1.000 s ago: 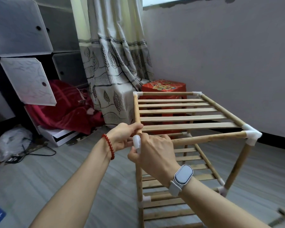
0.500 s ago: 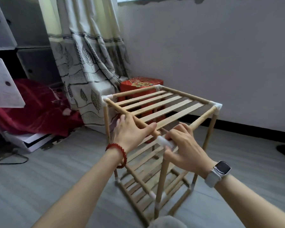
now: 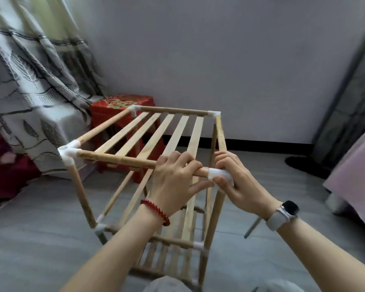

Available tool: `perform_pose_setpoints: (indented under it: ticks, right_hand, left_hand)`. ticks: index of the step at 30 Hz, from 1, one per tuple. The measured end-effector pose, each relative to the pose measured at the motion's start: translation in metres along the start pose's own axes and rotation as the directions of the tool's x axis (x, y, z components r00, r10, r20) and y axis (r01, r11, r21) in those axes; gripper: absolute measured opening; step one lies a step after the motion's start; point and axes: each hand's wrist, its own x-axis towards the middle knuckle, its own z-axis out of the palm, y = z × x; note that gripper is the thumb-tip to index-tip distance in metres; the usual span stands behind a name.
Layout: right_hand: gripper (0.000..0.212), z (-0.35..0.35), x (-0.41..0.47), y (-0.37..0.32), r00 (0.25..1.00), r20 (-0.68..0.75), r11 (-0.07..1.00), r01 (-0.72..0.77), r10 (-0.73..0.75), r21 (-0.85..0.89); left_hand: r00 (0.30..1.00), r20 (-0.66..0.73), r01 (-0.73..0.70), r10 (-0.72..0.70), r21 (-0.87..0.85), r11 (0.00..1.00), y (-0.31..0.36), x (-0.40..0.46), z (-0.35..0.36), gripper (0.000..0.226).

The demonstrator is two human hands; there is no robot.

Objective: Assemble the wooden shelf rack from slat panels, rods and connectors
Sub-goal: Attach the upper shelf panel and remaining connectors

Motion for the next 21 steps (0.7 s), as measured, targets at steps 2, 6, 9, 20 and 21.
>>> perform_pose_setpoints:
  ticks: [2, 6, 9, 20, 21]
  right_hand:
    - [0.046, 0.001, 0.0, 0.002, 1.0, -0.014, 0.999, -0.006, 0.006, 0.047]
    - [0.049, 0.001, -0.002, 0.006, 0.999, -0.027, 0.994, -0.021, 0.024, 0.108]
    - [0.045, 0.003, -0.003, 0.006, 0.999, -0.032, 0.996, -0.029, 0.031, 0.084]
    - [0.027, 0.004, 0.004, 0.0, 0.994, 0.001, 0.985, -0.112, 0.113, 0.132]
    - [0.025, 0.005, 0.005, -0.001, 0.992, 0.009, 0.985, -0.123, 0.123, 0.117]
  left_hand:
    - [0.997, -0.067, 0.035, -0.037, -0.022, 0.999, 0.004, -0.002, 0.008, 0.046]
    - [0.995, -0.08, 0.057, -0.063, -0.073, 0.996, 0.008, -0.002, 0.014, 0.042]
    - [0.994, -0.058, 0.086, -0.094, -0.132, 0.988, 0.01, -0.002, 0.011, 0.043]
    - [0.987, 0.028, 0.163, -0.16, -0.18, 0.97, 0.017, 0.001, 0.001, 0.029]
    - [0.987, 0.026, 0.159, -0.156, -0.19, 0.969, 0.019, 0.001, 0.002, 0.025]
